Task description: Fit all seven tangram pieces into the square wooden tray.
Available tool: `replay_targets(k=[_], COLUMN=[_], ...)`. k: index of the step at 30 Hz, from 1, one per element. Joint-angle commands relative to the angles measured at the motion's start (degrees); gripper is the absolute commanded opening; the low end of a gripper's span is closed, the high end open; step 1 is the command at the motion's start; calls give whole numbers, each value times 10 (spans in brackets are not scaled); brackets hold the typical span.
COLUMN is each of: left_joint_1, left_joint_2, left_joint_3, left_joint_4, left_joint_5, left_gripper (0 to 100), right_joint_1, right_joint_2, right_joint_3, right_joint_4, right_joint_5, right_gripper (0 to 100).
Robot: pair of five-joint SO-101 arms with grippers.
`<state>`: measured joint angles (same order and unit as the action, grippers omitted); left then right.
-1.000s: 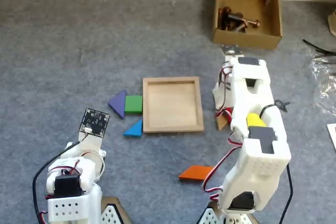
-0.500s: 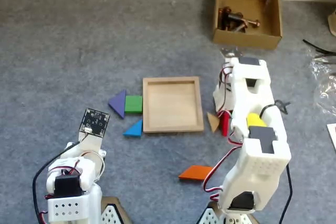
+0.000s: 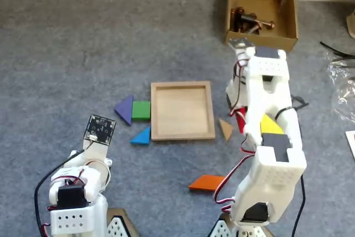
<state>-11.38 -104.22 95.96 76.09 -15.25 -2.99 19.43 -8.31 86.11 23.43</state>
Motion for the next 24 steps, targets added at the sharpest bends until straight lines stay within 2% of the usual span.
replay_targets(k=[1,4,14,24], left_joint_1=[-7,-7,-7,-7], left_joint_2=[-4,-4,-4,-4], left_joint_3=[12,12,12,12], left_joint_4=[4,4,4,4], left_joint_5=[4,4,4,4], left_gripper=[14,14,14,14], right_joint_1=[-40,-73,-174,-201], right_joint_2=[-51,-51,-51,-48], right_joint_3=[-58,-80,-127,-126], right_joint_4=[15,36,106,101], right_joint_5=[63,122,236,361], right_gripper=[5,5,5,5])
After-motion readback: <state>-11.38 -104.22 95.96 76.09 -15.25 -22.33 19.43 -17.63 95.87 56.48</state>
